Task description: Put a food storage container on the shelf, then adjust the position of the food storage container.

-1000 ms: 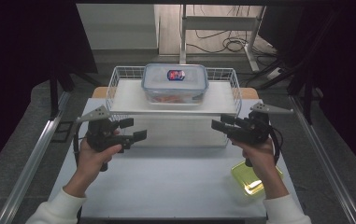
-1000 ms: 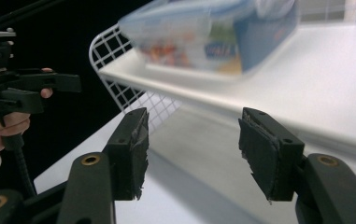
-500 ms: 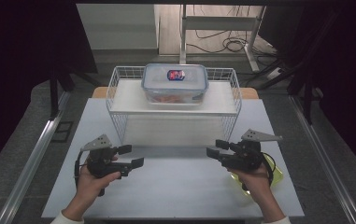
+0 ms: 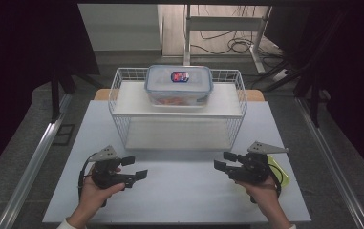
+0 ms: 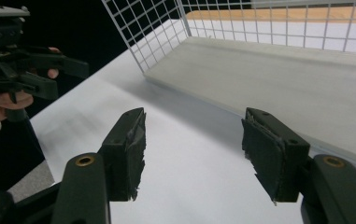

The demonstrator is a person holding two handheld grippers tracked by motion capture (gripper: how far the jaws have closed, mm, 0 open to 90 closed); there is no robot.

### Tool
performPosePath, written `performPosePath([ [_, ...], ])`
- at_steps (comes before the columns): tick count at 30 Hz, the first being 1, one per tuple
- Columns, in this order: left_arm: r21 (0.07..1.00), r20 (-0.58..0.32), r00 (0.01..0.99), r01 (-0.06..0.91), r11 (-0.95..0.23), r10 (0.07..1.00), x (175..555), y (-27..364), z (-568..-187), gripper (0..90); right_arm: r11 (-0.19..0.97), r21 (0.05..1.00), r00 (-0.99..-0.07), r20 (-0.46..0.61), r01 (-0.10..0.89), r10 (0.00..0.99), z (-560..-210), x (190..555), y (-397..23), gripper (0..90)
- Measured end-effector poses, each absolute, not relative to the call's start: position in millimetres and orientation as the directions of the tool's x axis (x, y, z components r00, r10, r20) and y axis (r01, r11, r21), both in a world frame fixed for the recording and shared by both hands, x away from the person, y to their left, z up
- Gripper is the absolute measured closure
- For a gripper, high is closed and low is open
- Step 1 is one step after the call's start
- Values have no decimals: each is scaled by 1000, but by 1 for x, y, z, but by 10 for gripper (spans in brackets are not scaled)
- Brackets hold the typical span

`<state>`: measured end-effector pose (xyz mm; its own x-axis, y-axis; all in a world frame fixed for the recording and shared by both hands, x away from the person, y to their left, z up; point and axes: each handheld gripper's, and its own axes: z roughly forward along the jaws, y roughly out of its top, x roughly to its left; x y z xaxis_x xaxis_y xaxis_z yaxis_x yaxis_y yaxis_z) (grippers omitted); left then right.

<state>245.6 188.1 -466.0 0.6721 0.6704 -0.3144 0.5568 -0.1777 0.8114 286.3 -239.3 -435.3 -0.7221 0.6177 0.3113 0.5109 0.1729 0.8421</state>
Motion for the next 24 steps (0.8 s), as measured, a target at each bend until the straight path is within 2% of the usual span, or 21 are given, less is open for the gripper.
performPosePath([
  [3,807,-315,673,561,-183,670,245,189,-468,227,175,838,-709,305,517,636,-438,284,-245,409],
  [5,803,-313,672,564,-190,671,245,188,-471,227,180,838,-704,295,516,646,-438,283,-249,452],
  [8,794,-311,674,571,-206,670,245,186,-476,227,211,833,-700,261,512,665,-438,281,-254,554],
  [13,785,-301,676,576,-228,673,242,184,-482,226,273,808,-686,207,522,697,-440,278,-264,803],
  [15,782,-299,675,578,-232,675,241,186,-484,227,289,801,-671,181,525,719,-439,277,-271,864],
  [24,774,-288,665,586,-242,689,239,192,-490,229,280,795,-577,105,538,810,-432,266,-320,889],
])
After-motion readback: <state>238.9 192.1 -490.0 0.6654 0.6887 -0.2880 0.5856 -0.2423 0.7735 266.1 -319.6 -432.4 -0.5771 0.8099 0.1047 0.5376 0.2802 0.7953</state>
